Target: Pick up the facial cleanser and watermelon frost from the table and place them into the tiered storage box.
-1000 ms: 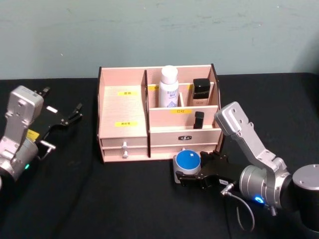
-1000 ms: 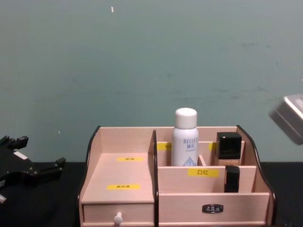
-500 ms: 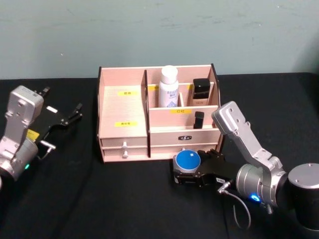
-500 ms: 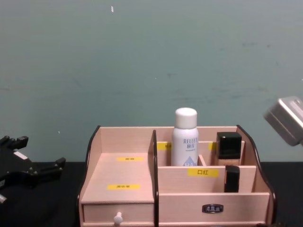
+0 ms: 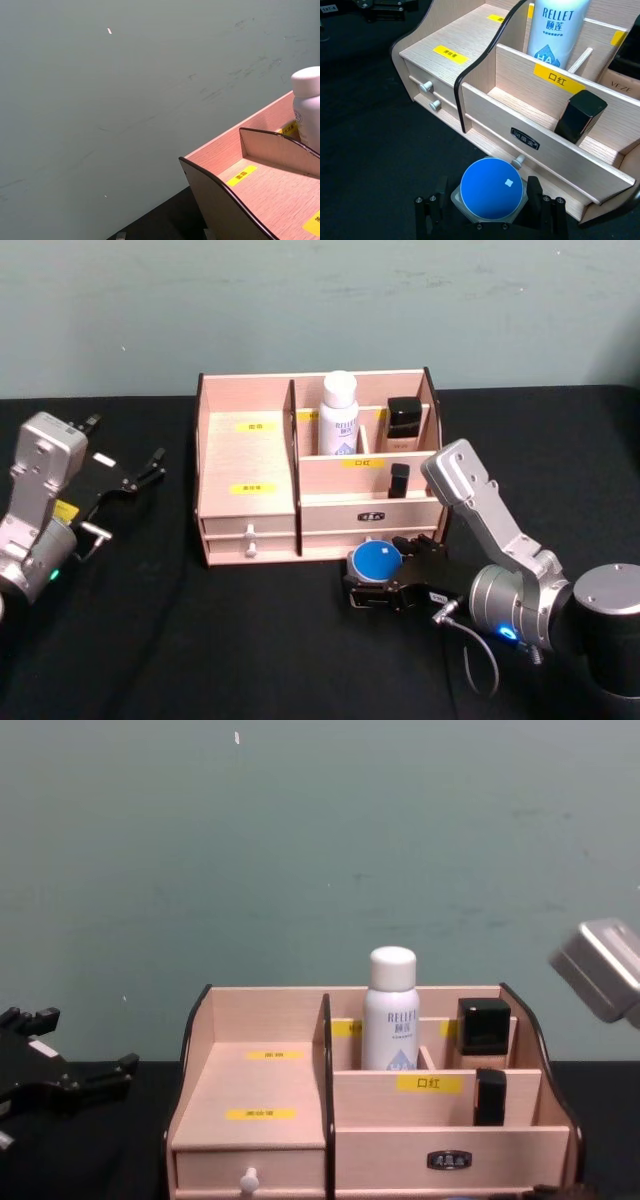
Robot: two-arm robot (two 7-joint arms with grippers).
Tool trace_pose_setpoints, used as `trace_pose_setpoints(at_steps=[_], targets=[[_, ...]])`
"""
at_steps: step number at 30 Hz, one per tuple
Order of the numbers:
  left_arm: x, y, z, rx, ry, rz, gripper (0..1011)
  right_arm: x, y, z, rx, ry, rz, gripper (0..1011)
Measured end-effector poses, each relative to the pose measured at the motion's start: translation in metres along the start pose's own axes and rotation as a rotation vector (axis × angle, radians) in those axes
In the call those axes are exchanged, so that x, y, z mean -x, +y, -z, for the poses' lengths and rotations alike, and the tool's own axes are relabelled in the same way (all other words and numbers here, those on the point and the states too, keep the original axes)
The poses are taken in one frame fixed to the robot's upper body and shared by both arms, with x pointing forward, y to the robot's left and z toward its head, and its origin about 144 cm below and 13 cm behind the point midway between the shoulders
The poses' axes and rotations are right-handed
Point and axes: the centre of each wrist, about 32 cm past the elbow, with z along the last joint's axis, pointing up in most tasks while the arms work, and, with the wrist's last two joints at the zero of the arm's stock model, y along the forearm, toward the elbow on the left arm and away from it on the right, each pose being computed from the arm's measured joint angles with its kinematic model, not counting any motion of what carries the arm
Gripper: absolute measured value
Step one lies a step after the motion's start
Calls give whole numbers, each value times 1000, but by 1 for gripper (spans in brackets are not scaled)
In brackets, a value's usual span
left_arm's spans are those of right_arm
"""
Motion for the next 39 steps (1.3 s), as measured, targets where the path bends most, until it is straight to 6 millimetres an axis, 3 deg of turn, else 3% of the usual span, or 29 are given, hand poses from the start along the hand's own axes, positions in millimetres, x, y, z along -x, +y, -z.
trace_pose_setpoints(at_steps=[14, 27, 39], targets=[[0, 0, 0, 0, 0, 0, 1001, 0, 1, 0, 6, -5, 1, 1003], [0, 0, 0, 0, 0, 0, 1001, 0, 0, 0, 6, -3, 0, 729], [0, 0, 0, 0, 0, 0, 1001, 0, 0, 0, 6, -3, 0, 729]])
